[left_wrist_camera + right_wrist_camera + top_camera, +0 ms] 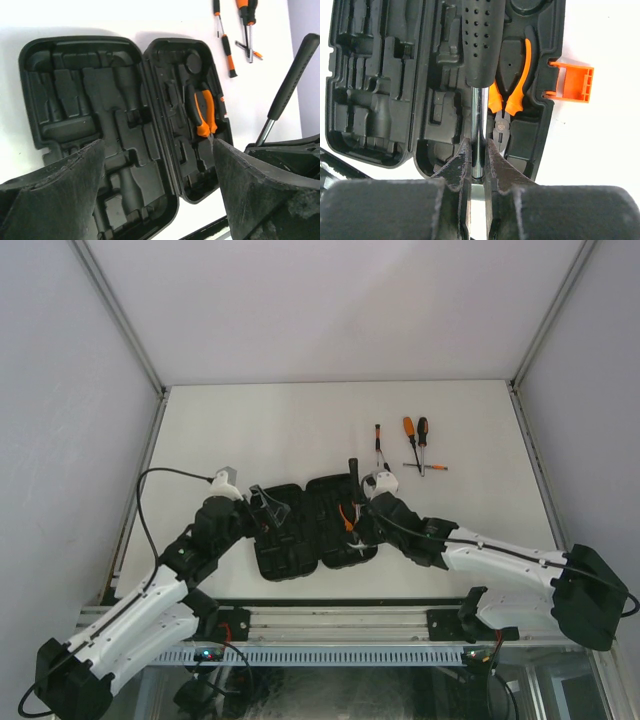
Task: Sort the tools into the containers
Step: Place the hammer in the storage box.
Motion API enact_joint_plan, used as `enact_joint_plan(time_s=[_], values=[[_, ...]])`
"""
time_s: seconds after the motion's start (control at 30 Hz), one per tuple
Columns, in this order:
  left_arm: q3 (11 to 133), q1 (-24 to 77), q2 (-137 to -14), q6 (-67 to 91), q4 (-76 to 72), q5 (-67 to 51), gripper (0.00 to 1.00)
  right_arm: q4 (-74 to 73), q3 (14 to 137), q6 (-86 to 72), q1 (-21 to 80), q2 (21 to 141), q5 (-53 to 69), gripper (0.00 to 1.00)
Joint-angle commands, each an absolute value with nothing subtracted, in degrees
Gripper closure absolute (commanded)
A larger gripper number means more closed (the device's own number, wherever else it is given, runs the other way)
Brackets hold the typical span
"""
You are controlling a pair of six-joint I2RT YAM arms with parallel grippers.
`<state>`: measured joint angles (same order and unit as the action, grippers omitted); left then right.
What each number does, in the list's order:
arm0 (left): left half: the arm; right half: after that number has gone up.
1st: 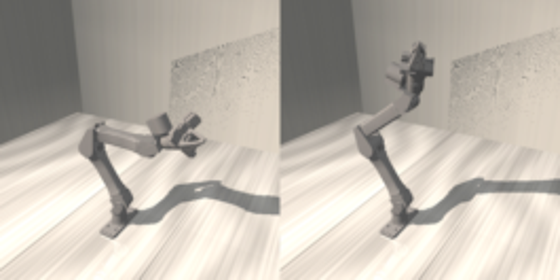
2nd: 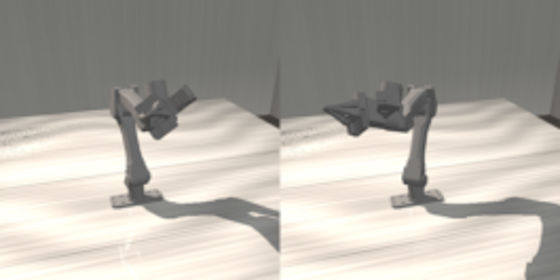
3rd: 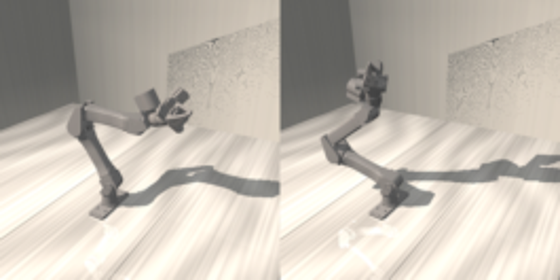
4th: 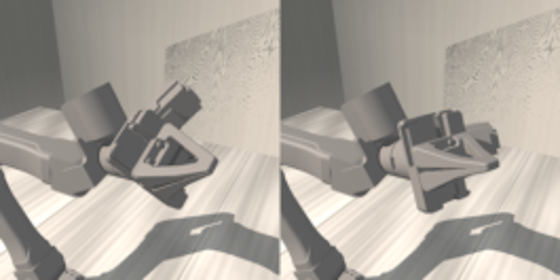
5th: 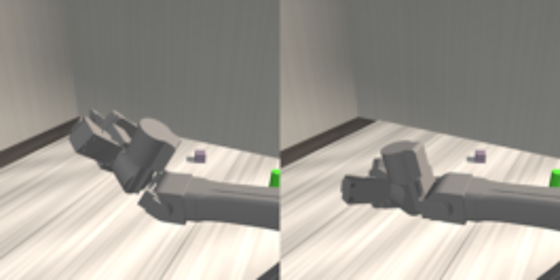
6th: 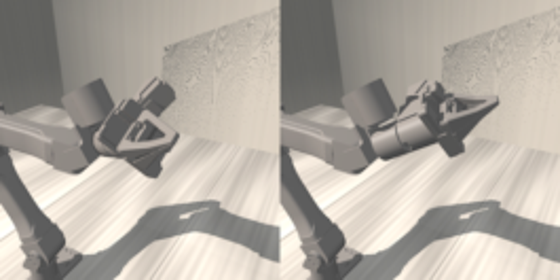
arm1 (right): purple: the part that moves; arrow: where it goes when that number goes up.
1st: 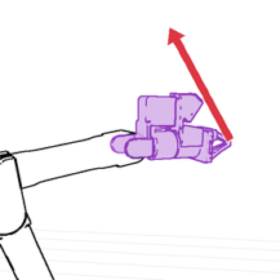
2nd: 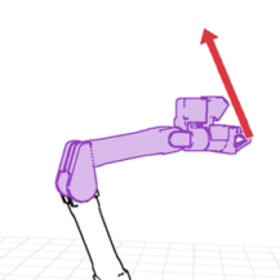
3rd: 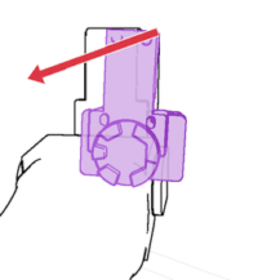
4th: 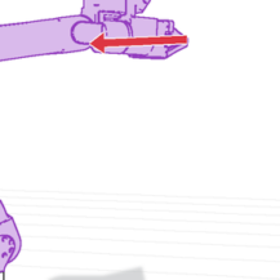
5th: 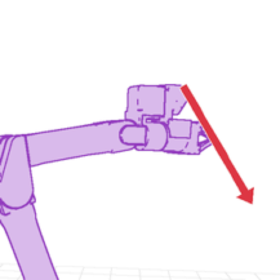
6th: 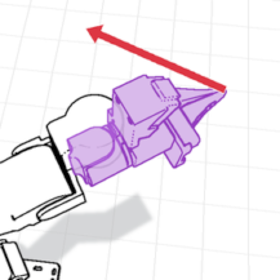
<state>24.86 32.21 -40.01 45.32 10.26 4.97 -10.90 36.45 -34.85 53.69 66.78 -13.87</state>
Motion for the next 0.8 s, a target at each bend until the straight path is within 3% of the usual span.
enact_joint_plan(time_s=[0.0,0.77], values=[[23.54,31.90,-38.33,44.37,11.47,8.12,0.09,-9.79,40.31,-40.03,54.25,68.27,-16.97,1.00],[22.41,31.82,-38.76,44.36,9.95,8.70,0.10,-18.38,48.66,-45.44,56.62,77.59,-20.15,1.00]])
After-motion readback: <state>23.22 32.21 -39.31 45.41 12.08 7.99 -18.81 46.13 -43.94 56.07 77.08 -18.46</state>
